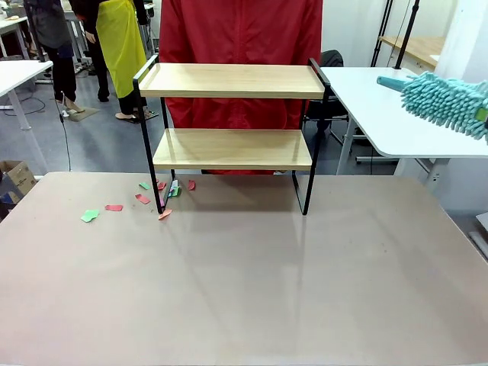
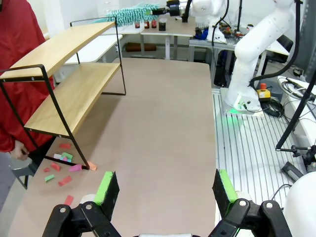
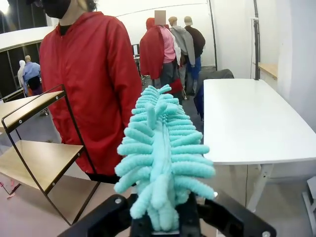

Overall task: Clean the shelf.
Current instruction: Hand the Duster back to the human.

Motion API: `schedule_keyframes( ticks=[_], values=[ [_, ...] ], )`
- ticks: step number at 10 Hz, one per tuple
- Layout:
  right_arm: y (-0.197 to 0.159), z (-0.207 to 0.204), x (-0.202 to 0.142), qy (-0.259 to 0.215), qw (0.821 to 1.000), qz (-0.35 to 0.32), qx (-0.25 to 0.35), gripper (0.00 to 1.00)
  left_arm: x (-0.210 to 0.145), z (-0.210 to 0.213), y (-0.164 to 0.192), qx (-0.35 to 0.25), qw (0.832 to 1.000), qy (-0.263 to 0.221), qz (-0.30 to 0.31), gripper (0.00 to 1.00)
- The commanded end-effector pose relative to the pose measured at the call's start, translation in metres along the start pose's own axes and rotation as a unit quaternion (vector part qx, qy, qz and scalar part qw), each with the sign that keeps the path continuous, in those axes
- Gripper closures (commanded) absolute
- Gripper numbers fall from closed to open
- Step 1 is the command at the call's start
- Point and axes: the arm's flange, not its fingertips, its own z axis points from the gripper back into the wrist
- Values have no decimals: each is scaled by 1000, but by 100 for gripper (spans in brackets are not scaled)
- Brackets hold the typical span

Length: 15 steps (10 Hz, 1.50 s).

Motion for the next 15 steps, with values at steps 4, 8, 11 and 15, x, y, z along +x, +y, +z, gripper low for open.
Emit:
schedule_keyframes(
  ticks=[4, 8, 11, 15],
  values=[
    [0, 0, 0, -2, 1000, -3, -7, 84, 1, -1, 1, 1, 1000, -14, -10, 0],
    [0, 0, 0, -2, 1000, -3, -7, 84, 1, -1, 1, 1, 1000, -14, -10, 0],
    [0, 0, 0, -2, 1000, -3, -7, 84, 1, -1, 1, 1, 1000, -14, -10, 0],
    [0, 0, 0, -2, 1000, -3, -7, 84, 1, -1, 1, 1, 1000, -14, -10, 0]
  ],
)
